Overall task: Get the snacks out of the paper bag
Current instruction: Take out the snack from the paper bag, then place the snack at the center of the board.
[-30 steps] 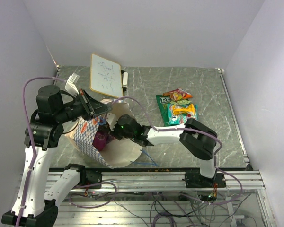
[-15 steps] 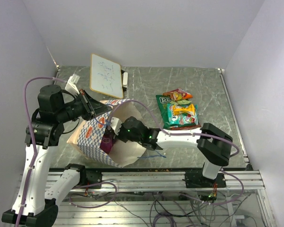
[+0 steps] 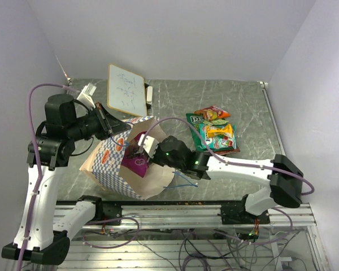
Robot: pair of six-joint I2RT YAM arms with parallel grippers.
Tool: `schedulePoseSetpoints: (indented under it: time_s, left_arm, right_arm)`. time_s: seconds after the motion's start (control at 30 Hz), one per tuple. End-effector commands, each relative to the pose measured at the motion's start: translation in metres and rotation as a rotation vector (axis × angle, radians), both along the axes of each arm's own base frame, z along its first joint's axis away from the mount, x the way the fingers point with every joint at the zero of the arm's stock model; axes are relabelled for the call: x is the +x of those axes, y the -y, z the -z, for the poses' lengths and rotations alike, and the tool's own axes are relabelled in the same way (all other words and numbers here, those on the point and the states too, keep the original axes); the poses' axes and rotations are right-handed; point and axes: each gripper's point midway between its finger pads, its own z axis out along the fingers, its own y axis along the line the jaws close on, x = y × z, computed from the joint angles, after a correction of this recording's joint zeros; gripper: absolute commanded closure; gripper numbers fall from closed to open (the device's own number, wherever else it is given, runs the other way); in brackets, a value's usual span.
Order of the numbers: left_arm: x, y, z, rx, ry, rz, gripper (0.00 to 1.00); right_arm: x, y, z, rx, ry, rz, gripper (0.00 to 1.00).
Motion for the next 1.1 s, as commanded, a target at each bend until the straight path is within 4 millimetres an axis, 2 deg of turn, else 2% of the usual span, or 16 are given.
schedulePoseSetpoints:
  time_s: [0.0,0.1,0.33,0.47,0.63,0.8,0.9,1.0,1.07]
  left_arm:
    - [-0.001,-0.009,-0.001,0.091,0.024,-0.015,0.93]
    - [0.001,-0.01,0.005,0.105,-0.008,-0.019,0.93]
    - [0.006,-0.015,0.014,0.137,-0.035,-0.052,0.93]
    - [0.008,-0.023,0.023,0.182,-0.06,-0.084,0.93]
    - [0.009,-0.026,0.024,0.202,-0.06,-0.095,0.93]
    - [0.009,-0.024,0.025,0.201,-0.064,-0.084,0.93]
    - [0.008,-0.025,0.026,0.211,-0.071,-0.077,0.93]
    - [0.008,-0.025,0.024,0.214,-0.066,-0.071,0.93]
    - [0.008,-0.022,0.018,0.202,-0.05,-0.06,0.93]
  right_arm:
    - [0.003,0.016,-0.065,0.086,0.101,0.023,1.0]
    - [-0.004,0.024,-0.087,0.076,0.115,-0.008,1.0]
    - [-0.003,0.062,-0.142,0.125,0.149,0.096,1.0]
    - [0.001,0.084,-0.174,0.099,0.212,0.138,1.0]
    - [0.011,0.11,-0.216,0.07,0.322,0.216,1.0]
    - [0.045,0.156,-0.241,0.055,0.421,0.487,1.0]
    - [0.077,0.189,-0.251,0.144,0.374,0.638,1.0]
    - [0.112,0.229,-0.246,0.187,0.334,0.778,1.0]
    - [0.131,0.244,-0.234,0.175,0.298,0.818,1.0]
